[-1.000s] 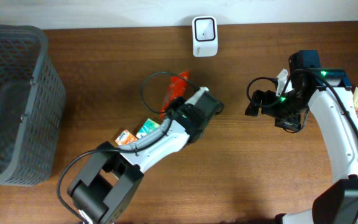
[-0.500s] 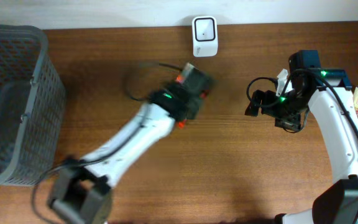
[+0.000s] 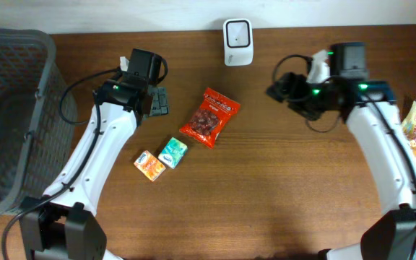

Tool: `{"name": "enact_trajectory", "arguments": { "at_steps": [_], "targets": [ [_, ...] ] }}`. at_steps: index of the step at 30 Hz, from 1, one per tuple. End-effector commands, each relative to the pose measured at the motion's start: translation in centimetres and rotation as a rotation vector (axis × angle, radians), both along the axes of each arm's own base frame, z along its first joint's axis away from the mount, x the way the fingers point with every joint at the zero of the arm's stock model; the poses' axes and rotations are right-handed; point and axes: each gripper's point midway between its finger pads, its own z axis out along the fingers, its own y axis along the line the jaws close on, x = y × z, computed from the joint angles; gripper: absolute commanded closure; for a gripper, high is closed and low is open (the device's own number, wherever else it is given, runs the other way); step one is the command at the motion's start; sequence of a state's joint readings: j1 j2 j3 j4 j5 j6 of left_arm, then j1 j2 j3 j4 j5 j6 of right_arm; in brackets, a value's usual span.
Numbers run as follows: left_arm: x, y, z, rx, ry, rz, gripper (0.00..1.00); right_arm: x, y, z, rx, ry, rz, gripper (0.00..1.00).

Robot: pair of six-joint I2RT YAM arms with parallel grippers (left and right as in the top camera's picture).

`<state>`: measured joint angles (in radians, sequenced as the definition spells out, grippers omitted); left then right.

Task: Scan the item barcode
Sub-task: 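Grasp the HACKS bag with the right gripper at table centre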

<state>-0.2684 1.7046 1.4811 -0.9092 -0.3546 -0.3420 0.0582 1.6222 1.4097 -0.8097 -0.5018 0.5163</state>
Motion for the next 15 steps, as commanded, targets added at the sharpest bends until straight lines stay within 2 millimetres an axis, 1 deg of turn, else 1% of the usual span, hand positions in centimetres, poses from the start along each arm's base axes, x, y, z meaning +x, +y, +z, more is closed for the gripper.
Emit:
{"name": "enact_trajectory", "arguments": {
  "at_steps": [1,2,3,4,5,6,7,8,9,10,12,13,15],
  "targets": [
    [-0.1,0.5,0.4,-0.02,-0.012,0.04,0.01,0.8,3.2,-3.4,-0.091,0.084,-0.128,0.07],
    [-0.3,0.5,0.3,-0.021,-0.001,0.038,0.01,0.9,5.3,-4.4,-0.088,0.084,-0.087,0.05],
    [-0.5,0.5,0.1,-0.022,0.013,0.036,0.01,1.1,8.3,-5.9,-0.079,0.087,-0.02,0.02],
    [-0.7,0.5,-0.3,-0.024,0.022,0.035,0.01,0.8,10.2,-7.3,-0.071,0.125,0.029,0.01],
    [-0.8,0.5,-0.6,-0.023,0.031,0.034,0.01,0.5,11.8,-9.1,-0.088,0.195,0.069,0.01],
    [-0.8,0.5,-0.7,-0.022,0.036,0.034,0.01,0.6,12.1,-10.0,-0.11,0.239,0.084,0.01],
    [-0.8,0.5,-0.8,-0.022,0.037,0.034,0.01,0.6,12.4,-10.3,-0.122,0.261,0.103,0.01],
    [-0.8,0.5,-0.9,-0.021,0.039,0.034,0.01,1.1,13.0,-10.5,-0.127,0.284,0.143,0.01],
    [-0.9,0.4,-1.0,-0.026,0.042,0.031,0.01,1.8,13.8,-10.1,-0.094,0.266,0.156,0.01],
    [-0.9,0.3,-1.0,-0.03,0.045,0.03,0.01,3.0,14.8,-9.4,-0.053,0.206,0.168,0.01],
    [-0.9,0.3,-1.0,-0.029,0.047,0.03,0.01,5.0,15.4,-8.5,-0.027,0.121,0.146,0.2],
    [-1.0,0.3,-1.1,-0.029,0.048,0.03,0.01,5.6,15.6,-8.4,-0.011,0.121,0.096,0.25],
    [-1.1,0.4,-1.2,-0.028,0.053,0.03,0.01,5.9,15.2,-9.2,-0.05,0.151,-0.03,0.25]
  ]
}}
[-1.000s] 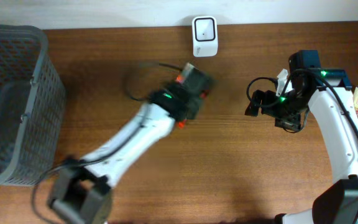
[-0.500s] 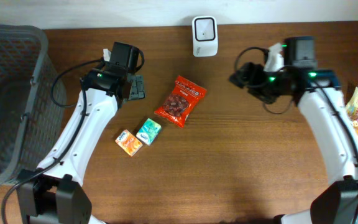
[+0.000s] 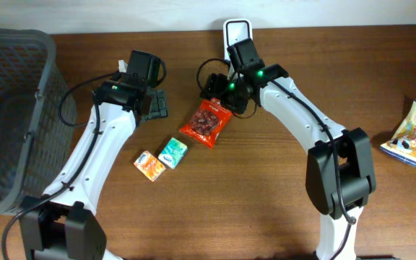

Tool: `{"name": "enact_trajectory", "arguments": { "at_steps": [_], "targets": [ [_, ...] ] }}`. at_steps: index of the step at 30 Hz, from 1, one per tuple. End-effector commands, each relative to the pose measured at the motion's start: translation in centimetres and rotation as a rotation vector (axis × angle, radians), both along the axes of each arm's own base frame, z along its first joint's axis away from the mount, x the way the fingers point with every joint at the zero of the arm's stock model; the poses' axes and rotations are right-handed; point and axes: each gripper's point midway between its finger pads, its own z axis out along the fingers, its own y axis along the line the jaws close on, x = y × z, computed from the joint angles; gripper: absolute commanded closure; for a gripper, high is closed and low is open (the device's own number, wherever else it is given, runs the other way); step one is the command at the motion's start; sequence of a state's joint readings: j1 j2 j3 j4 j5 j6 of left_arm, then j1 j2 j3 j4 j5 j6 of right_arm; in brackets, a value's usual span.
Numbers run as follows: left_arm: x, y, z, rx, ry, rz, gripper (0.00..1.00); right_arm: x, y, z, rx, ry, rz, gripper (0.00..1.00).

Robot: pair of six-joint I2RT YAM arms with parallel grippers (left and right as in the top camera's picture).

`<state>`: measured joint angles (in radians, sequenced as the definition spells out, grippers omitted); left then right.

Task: Scan the item barcode
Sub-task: 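Grasp the HACKS bag with the right gripper at table centre, then lift the HACKS bag with the right gripper in front of the scanner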

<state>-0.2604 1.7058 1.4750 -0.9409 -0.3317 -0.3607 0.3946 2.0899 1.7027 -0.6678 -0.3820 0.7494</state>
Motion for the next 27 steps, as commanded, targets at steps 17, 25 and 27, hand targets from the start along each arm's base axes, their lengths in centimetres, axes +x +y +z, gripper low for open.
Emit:
{"name": "enact_trajectory", "arguments": {
  "at_steps": [17,25,27],
  "targets": [
    [-0.4,0.2,-0.7,-0.007,0.019,0.015,0.01,-3.1,-0.6,-11.6,-0.376,0.178,-0.277,0.36],
    [-0.4,0.2,-0.7,-0.007,0.019,0.015,0.01,-2.6,-3.6,-8.8,-0.362,0.272,-0.241,0.65],
    [-0.4,0.2,-0.7,-0.007,0.019,0.015,0.01,-1.6,-4.4,-7.2,-0.315,0.271,-0.178,0.68]
  ]
}}
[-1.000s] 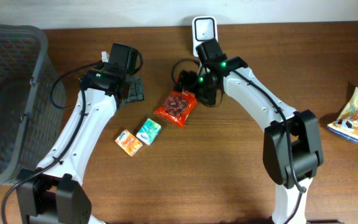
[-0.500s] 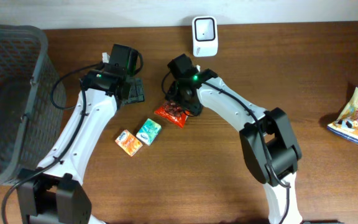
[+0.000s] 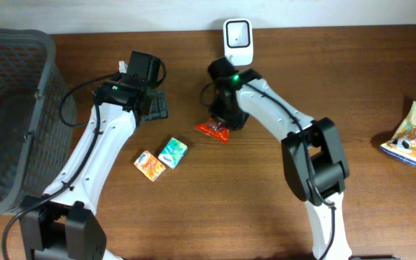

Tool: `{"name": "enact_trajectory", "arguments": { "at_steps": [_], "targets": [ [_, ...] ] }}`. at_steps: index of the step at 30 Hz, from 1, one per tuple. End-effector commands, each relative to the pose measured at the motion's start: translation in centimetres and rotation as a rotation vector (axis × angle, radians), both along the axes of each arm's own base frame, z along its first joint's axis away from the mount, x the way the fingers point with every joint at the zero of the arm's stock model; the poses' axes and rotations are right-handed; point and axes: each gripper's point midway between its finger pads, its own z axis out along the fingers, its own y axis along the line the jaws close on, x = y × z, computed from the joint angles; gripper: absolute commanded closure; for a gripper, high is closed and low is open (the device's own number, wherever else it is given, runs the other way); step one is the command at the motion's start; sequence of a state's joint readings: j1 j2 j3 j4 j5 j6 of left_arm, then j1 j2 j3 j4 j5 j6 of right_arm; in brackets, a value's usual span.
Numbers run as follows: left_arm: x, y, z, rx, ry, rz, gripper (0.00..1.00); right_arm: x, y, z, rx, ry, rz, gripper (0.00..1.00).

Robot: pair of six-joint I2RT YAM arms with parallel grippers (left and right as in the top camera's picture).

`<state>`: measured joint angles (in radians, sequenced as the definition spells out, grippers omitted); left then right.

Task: Scan the item barcode
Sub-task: 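Lift the HACKS bag with the right gripper in front of the scanner, then carry the HACKS bag right and drop it by the wipes pack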

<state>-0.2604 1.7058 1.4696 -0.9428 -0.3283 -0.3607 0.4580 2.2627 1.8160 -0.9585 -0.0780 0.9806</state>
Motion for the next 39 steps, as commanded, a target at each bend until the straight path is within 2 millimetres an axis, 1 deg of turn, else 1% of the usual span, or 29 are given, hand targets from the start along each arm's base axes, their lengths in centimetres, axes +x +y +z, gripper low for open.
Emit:
{"name": "enact_trajectory", "arguments": {
  "at_steps": [1,3,4,5,7,8,9,11,12,13,14,15,16,17,18,19,20,21,22,24,26,27,32,33,35,36,37,38,39],
  "targets": [
    [-0.2,0.2,-0.5,-0.006,0.011,0.017,0.01,2.0,-0.6,1.6,0.11,-0.009,0.114,0.69],
    [-0.3,0.3,-0.5,-0.006,0.012,0.017,0.01,3.5,-0.2,3.3,0.204,-0.054,0.176,0.8],
    [-0.3,0.3,-0.5,-0.006,0.012,0.017,0.01,4.6,-0.5,4.5,0.229,-0.093,0.197,0.84],
    [-0.3,0.3,-0.5,-0.006,0.012,0.017,0.01,6.0,-1.1,5.7,0.242,-0.149,0.23,0.86],
    [-0.2,0.2,-0.5,-0.006,0.011,0.017,0.01,7.7,-1.9,7.6,0.235,-0.232,0.284,0.89],
    [-0.2,0.2,-0.5,-0.006,0.011,0.017,0.01,9.0,-2.1,9.6,0.241,-0.308,0.358,0.94],
    [-0.2,0.2,-0.5,-0.006,0.01,0.017,0.01,9.9,-2.1,11.3,0.241,-0.369,0.401,0.96],
    [-0.1,0.2,-0.4,-0.007,0.006,0.017,0.01,12.6,-2.2,14.5,0.195,-0.528,0.464,0.95],
    [-0.1,0.2,-0.4,-0.007,0.005,0.017,0.01,14.0,-2.6,15.3,0.154,-0.591,0.453,0.92],
    [-0.1,0.2,-0.4,-0.008,0.004,0.017,0.01,15.3,-3.4,16.0,0.095,-0.648,0.427,0.9],
    [-0.1,0.2,-0.4,-0.008,0.004,0.017,0.01,16.7,-4.6,16.4,0.016,-0.694,0.389,0.9],
    [-0.1,0.2,-0.4,-0.008,0.004,0.017,0.01,17.5,-5.4,16.8,-0.039,-0.725,0.36,0.9],
    [-0.1,0.2,-0.4,-0.008,0.003,0.017,0.01,18.6,-6.3,17.6,-0.097,-0.773,0.325,0.96],
    [0.0,0.2,-0.4,-0.009,0.001,0.017,0.01,19.6,-6.7,18.3,-0.127,-0.821,0.3,0.96],
    [0.1,0.2,-0.3,-0.01,-0.003,0.017,0.01,20.6,-6.7,19.0,-0.136,-0.873,0.284,0.96],
    [0.2,0.1,-0.3,-0.011,-0.009,0.016,0.01,21.4,-6.5,19.2,-0.133,-0.915,0.277,0.96],
    [0.3,0.1,-0.3,-0.012,-0.011,0.017,0.01,21.9,-6.4,19.3,-0.132,-0.938,0.273,0.96],
    [0.3,0.1,-0.2,-0.012,-0.014,0.016,0.01,22.8,-6.2,18.7,-0.132,-0.964,0.269,0.96],
    [0.3,0.1,-0.2,-0.013,-0.015,0.016,0.01,23.1,-6.5,18.3,-0.147,-0.967,0.257,0.96],
    [0.3,0.1,-0.2,-0.013,-0.015,0.016,0.01,23.6,-8.2,17.0,-0.229,-0.947,0.206,0.96],
    [0.3,0.1,-0.2,-0.013,-0.015,0.017,0.01,23.9,-9.5,16.1,-0.275,-0.93,0.177,0.96],
    [0.4,0.1,-0.2,-0.013,-0.016,0.017,0.01,24.0,-9.6,15.9,-0.277,-0.927,0.174,0.96],
    [0.5,0.1,-0.1,-0.015,-0.022,0.017,0.01,24.4,-9.8,16.6,-0.273,-0.958,0.165,0.96],
    [0.5,0.1,-0.1,-0.015,-0.022,0.017,0.01,24.3,-10.1,17.4,-0.274,-0.965,0.159,0.96],
    [0.5,0.1,-0.1,-0.015,-0.022,0.017,0.01,23.8,-11.3,19.8,-0.281,-0.983,0.138,0.96],
    [0.5,0.1,-0.1,-0.015,-0.022,0.016,0.01,22.8,-13.5,22.6,-0.291,-0.99,0.1,0.96],
    [0.5,0.1,-0.1,-0.015,-0.023,0.016,0.01,21.9,-15.9,24.3,-0.29,-0.979,0.044,0.96],
    [0.5,0.0,-0.1,-0.015,-0.024,0.016,0.01,21.3,-17.4,25.1,-0.292,-0.969,0.011,0.96],
    [0.6,0.1,-0.1,-0.015,-0.026,0.017,0.01,20.1,-20.3,26.1,-0.294,-0.937,-0.059,0.96]
  ]
}}
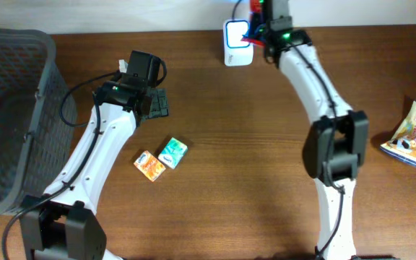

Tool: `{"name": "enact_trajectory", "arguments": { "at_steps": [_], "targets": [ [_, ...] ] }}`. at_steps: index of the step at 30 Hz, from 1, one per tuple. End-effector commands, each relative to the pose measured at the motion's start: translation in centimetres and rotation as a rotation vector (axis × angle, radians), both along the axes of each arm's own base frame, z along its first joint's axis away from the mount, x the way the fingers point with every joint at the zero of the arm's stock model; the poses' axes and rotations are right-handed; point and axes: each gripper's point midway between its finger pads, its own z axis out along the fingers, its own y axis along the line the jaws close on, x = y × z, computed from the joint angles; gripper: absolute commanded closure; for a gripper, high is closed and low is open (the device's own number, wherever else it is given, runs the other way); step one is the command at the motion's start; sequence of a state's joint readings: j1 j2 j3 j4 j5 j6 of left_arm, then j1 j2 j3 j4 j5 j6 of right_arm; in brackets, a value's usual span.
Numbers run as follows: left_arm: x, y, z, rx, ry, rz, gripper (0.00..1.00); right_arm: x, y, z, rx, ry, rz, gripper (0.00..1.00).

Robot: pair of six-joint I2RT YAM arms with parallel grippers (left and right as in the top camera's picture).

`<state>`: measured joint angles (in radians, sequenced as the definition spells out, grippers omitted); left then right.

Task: Scan the item barcode
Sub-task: 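Carry the HACKS bag right and drop it by the wipes pack, then lower the left gripper onto the green tissue pack and grasp it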

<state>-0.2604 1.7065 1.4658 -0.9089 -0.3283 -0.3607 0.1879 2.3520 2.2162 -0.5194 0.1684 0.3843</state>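
The white barcode scanner [234, 37] stands at the table's back edge, its face lit blue. My right gripper [256, 30] is right beside it, on its right, shut on the red snack packet [255, 40]. Only red slivers of the packet show around the fingers, and its barcode is hidden. My left gripper [157, 103] hovers over the table left of centre, open with nothing in it, well away from the scanner.
A teal box [172, 152] and an orange box [149, 165] lie left of centre. A dark mesh basket [9, 115] fills the left side. A yellow-and-white snack bag [414, 133] lies at the right edge.
My right gripper has moved with the red packet from the middle of the table to the back edge, beside the scanner. The scanner's face now glows blue. The left arm has not moved.
The red packet lay flat mid-table while my right gripper was off to the right. Then the gripper was at the packet's top end, then shut on it with the packet tipped up. Now the packet is held at the scanner.
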Motion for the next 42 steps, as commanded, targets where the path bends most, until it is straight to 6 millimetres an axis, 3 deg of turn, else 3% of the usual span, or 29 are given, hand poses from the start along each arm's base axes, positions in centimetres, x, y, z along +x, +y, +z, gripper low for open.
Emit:
{"name": "enact_trajectory", "arguments": {
  "at_steps": [1,4,7,9,13,15,17,20,23,24,26,27,29,34,37,39,42],
  "targets": [
    [-0.1,0.2,-0.3,-0.008,0.003,0.016,0.01,-3.8,-10.6,10.8,0.088,-0.102,-0.255,0.96],
    [-0.1,0.2,-0.3,-0.008,0.004,0.016,0.01,-9.2,-19.7,8.1,0.145,0.086,-0.509,0.96],
    [-0.1,0.2,-0.3,-0.008,0.004,0.016,0.01,-16.3,-28.9,3.3,0.143,0.332,-0.755,0.96],
    [-0.1,-0.1,-0.4,-0.023,0.008,0.009,0.01,-20.7,-33.3,0.6,0.14,0.47,-0.874,0.96],
    [-0.2,-0.5,-0.5,-0.042,0.014,0.0,0.01,-26.3,-38.0,-4.1,0.181,0.618,-1.008,0.96],
    [-0.2,-0.7,-0.6,-0.055,0.017,-0.006,0.01,-28.3,-39.3,-6.4,0.199,0.656,-1.051,0.96],
    [-0.2,-0.7,-0.6,-0.055,0.017,-0.006,0.01,-28.6,-39.8,-7.8,0.206,0.656,-1.061,0.95],
    [-0.2,-0.7,-0.6,-0.055,0.017,-0.006,0.01,-28.0,-40.2,-7.8,0.194,0.633,-1.037,0.95],
    [-0.1,-0.7,-0.5,-0.056,0.013,-0.006,0.01,-25.9,-39.4,-7.9,0.216,0.604,-0.884,0.92],
    [-0.1,-0.7,-0.5,-0.056,0.013,-0.006,0.01,-25.7,-39.3,-7.9,0.23,0.599,-0.876,0.65],
    [-0.1,-0.8,-0.5,-0.059,0.014,-0.008,0.01,-25.7,-39.2,-7.9,0.236,0.602,-0.872,0.38],
    [-0.1,-0.8,-0.5,-0.059,0.014,-0.008,0.01,-26.1,-39.0,-7.7,0.24,0.615,-0.874,0.01],
    [-0.1,-0.8,-0.6,-0.061,0.015,-0.008,0.01,-26.3,-39.0,-6.1,0.238,0.595,-0.879,0.01],
    [-0.3,-2.0,-1.2,-0.113,0.039,-0.038,0.01,-27.5,-38.8,2.8,0.211,0.41,-0.893,0.01],
    [-0.8,-3.6,-2.1,-0.194,0.086,-0.075,0.01,-30.1,-36.9,7.6,0.206,0.357,-0.898,0.01],
    [-1.3,-4.8,-2.4,-0.254,0.118,-0.101,0.01,-32.3,-34.6,9.7,0.223,0.364,-0.905,0.01],
    [-2.5,-4.7,-2.8,-0.257,0.169,-0.1,0.01,-33.8,-32.2,10.2,0.226,0.415,-0.878,0.01]
  ]
}}
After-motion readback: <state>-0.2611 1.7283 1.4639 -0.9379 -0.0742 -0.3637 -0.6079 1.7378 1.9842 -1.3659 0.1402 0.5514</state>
